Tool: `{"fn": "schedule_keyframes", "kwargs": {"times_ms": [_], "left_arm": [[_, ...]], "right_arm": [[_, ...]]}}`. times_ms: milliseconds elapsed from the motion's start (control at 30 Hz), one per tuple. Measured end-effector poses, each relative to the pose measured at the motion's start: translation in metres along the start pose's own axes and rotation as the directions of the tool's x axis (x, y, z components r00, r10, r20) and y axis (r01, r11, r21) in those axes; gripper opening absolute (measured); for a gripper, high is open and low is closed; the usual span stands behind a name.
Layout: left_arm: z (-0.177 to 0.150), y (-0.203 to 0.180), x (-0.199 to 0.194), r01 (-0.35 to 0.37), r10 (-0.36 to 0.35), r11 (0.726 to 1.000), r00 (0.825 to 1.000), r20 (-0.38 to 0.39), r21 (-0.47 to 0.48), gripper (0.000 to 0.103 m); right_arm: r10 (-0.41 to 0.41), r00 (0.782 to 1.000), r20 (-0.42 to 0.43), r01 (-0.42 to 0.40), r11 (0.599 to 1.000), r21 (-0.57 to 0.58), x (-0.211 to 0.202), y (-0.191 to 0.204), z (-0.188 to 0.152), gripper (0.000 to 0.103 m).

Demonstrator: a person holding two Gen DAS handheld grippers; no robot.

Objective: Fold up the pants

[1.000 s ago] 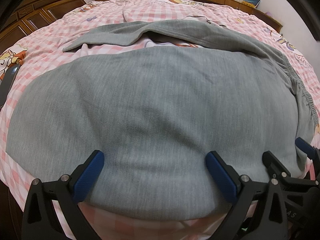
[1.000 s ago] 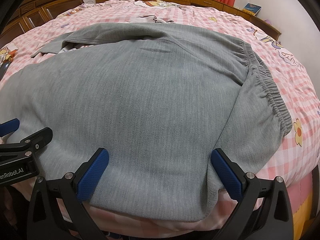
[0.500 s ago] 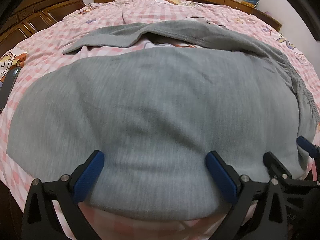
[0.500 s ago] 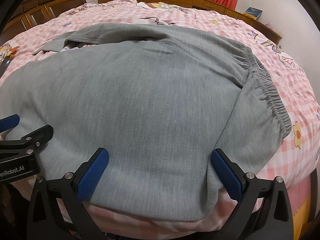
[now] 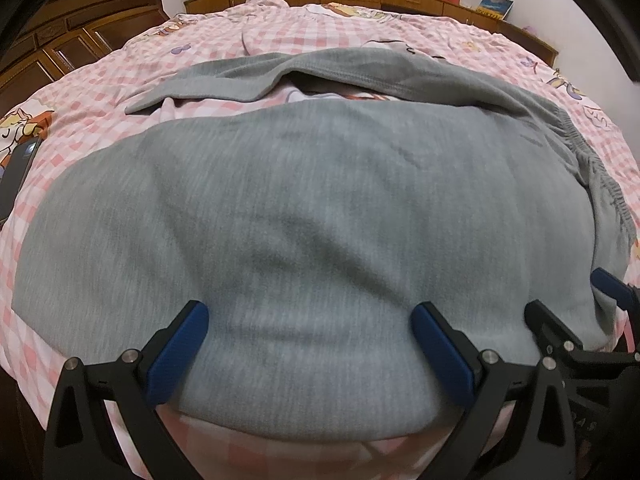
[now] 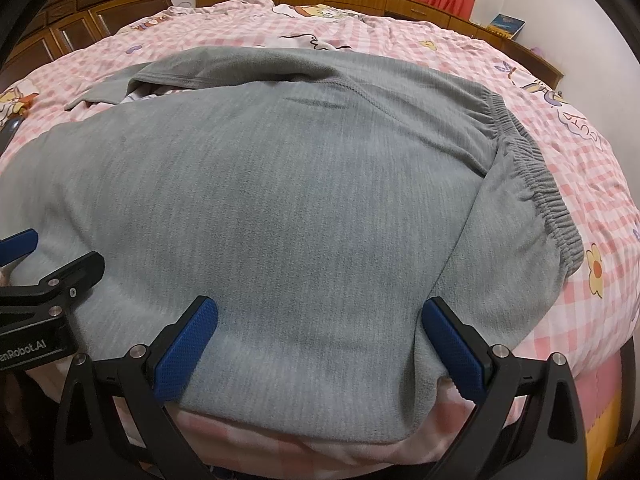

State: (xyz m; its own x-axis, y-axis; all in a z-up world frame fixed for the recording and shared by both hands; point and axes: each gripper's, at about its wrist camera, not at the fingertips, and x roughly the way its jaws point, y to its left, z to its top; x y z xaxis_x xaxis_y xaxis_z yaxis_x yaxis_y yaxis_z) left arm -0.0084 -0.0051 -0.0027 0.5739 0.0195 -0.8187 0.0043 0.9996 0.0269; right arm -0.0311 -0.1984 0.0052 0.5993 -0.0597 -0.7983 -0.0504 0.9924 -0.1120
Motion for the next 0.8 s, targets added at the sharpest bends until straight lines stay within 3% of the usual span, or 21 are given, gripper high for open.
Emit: {"fn": "schedule_keyframes", "kwargs": {"times_ms": [233, 500, 800], "left_arm": [[0.000, 0.000, -0.001, 0.007, -0.007, 1.000, 1.000, 0.006, 0.010, 0.103], [0.007, 0.007, -0.009, 0.039, -0.039, 0.999, 0.999, -0.005, 0.036, 0.102], [0.062, 0.053, -0.019, -0.012, 0.012, 1.000, 0.998, 0.054, 0.013, 0.102]], "right_arm": [[0.026, 1.000, 0.003, -0.026, 0.999, 0.020, -0.003, -0.004, 0.001, 0.103], [0.054, 0.998, 0.036, -0.055, 0.998, 0.017, -0.019, -0.019, 0.008, 0.093], [-0.049, 0.992, 0.113, 0.040, 0.995, 0.088, -0.031, -0.082, 0.055, 0.093]]}}
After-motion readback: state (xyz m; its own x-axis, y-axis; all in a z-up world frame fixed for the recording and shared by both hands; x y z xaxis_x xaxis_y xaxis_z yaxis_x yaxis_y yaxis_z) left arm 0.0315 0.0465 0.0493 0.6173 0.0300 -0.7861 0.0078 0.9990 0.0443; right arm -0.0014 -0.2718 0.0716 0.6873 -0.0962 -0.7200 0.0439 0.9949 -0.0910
